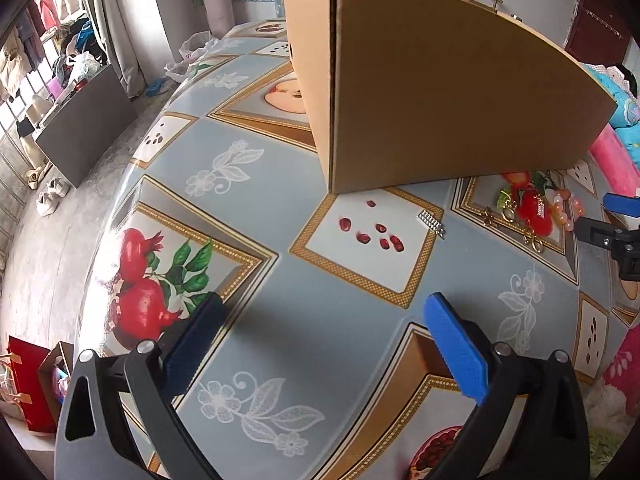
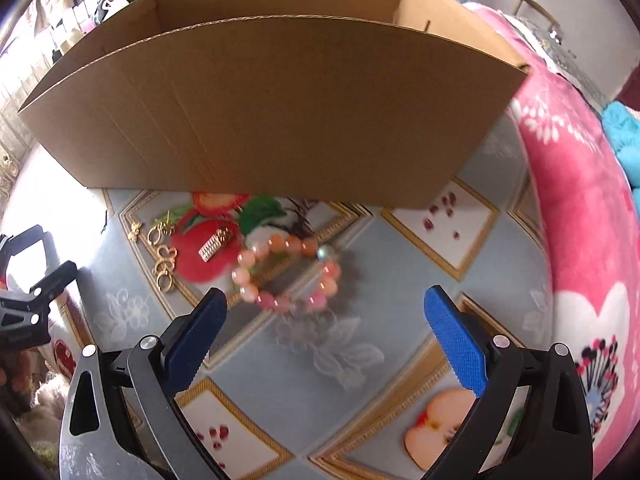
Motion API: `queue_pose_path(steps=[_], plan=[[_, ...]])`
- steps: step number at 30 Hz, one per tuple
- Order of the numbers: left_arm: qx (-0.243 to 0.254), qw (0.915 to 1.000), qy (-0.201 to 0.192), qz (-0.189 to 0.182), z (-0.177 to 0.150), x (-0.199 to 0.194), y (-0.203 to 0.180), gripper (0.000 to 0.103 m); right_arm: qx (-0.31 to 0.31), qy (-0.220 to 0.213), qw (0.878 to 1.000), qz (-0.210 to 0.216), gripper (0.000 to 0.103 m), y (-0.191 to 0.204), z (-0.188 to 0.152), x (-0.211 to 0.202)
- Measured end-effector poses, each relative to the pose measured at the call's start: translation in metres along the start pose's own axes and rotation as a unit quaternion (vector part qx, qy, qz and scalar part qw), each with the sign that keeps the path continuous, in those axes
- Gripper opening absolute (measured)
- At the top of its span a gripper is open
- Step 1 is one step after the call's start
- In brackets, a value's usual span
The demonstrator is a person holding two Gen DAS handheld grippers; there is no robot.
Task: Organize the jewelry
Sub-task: 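Move the right gripper to the gold earring with silver charm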
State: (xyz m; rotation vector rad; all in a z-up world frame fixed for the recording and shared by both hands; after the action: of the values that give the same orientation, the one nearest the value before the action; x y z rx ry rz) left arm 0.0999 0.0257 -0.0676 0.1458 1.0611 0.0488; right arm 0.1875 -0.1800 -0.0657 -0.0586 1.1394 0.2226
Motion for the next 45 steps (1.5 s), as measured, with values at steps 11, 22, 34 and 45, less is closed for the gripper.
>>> queue_pose_path(steps=[11, 22, 34, 45], plan=[[-0.001, 1.0000, 0.001, 0.000, 0.001, 0.000, 0.000, 0.099, 0.111, -0.037, 0.993, 0.002, 0.088, -0.077, 0.004, -0.012], [-0.004, 1.0000, -0.001, 0.001, 0.001, 0.000, -0.001, 0.099, 0.028, -0.072, 0.988, 0.136, 0.054, -0.003, 0.009, -0.028], [0.003, 0.9999, -0.011, -0.004, 0.002, -0.001, -0.002, 0.099, 0.020, -0.035, 0.991, 0.130, 0.022, 0.036, 0.041, 0.009], [0.013, 0.9996, -0.024, -0.009, 0.005, -0.005, -0.007, 0.099, -0.035, -0.053, 0.995, 0.076, 0.007, 0.085, 0.027, 0.009]])
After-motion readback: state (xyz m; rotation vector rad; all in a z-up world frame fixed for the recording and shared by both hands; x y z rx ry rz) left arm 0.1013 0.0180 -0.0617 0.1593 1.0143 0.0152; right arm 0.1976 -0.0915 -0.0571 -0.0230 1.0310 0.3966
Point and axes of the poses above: each gripper's, at about its wrist camera, not at the fingertips, and x roughly the way its jaws point, y to its left, z to its top, the point moved 2 cm from there along x, roughly the way its jaws point, and after that the axes turned 8 degrees about z, right-handed, at the moved point
